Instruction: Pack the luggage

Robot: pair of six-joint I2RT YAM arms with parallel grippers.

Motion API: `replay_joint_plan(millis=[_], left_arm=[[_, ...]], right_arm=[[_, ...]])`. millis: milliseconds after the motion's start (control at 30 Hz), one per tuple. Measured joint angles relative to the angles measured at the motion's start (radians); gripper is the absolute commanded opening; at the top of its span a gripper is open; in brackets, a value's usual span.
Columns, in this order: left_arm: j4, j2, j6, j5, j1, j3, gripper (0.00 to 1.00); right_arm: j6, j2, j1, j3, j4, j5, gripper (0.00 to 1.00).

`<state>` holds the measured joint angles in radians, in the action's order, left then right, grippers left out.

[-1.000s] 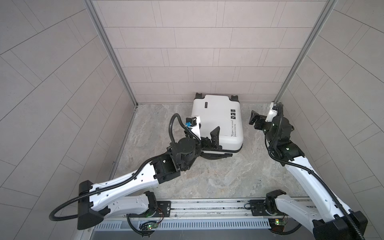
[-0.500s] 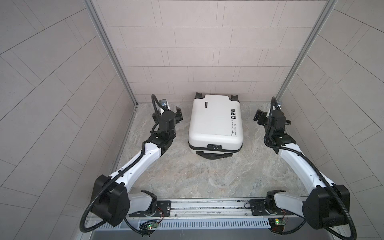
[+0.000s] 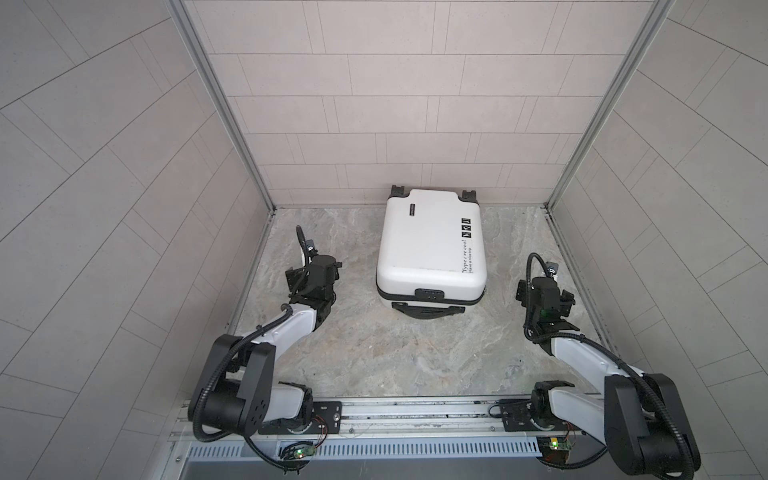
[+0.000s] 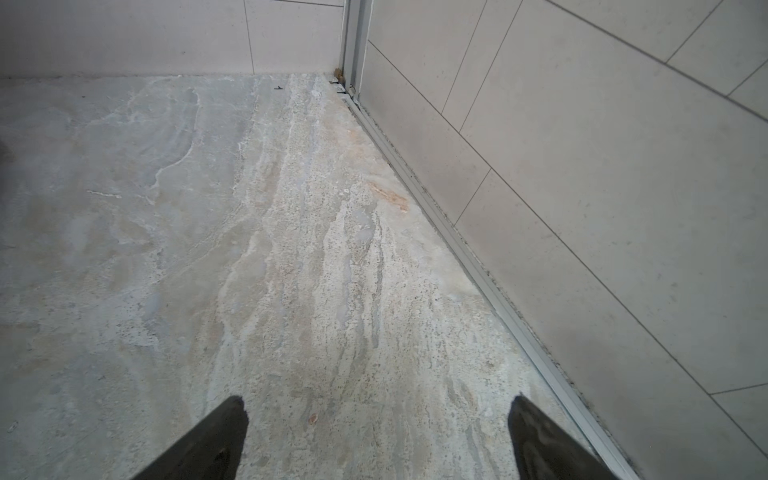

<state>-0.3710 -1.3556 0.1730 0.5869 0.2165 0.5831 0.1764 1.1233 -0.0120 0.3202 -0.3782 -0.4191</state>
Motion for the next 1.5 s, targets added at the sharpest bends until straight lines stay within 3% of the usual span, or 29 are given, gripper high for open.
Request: replay_joint_plan(millis=[233,533,600,667,800,900,1500], left_arm=[[-0.014,-0.018,-0.010,-0.055,-0.085,-0.008,1.00],[-0.294,-0.067,-0.052,-0.129,-0.132,-0.200,1.00],[-0.453,-0.135,-0.071,-0.156,-0.132,-0.233,1.00],[-0.588,-0.223,-0.089,-0.172,-0.131,-0.275,1.00],[-0.486,-0.222,-0.092,-0.183,-0.134,-0.245,1.00],[-0.533,-0.233,-0.099,-0.187,-0.134,-0.189,1.00],[-0.560,-0.242,-0.104,-0.194,-0.135,-0.185,1.00]], right_arm=[[-0.014,0.101,0.026,-0.030,-0.209,0.057,1.00],[-0.054,0.308,0.045,-0.069,-0.524,0.125,1.00],[-0.076,0.371,0.051,-0.077,-0.576,0.149,1.00],[-0.089,0.383,0.053,-0.061,-0.544,0.170,0.99],[-0.105,0.391,0.057,0.061,-0.452,0.188,1.00],[-0.107,0.391,0.058,0.110,-0.432,0.192,0.99],[-0.109,0.391,0.058,0.112,-0.372,0.191,0.99]])
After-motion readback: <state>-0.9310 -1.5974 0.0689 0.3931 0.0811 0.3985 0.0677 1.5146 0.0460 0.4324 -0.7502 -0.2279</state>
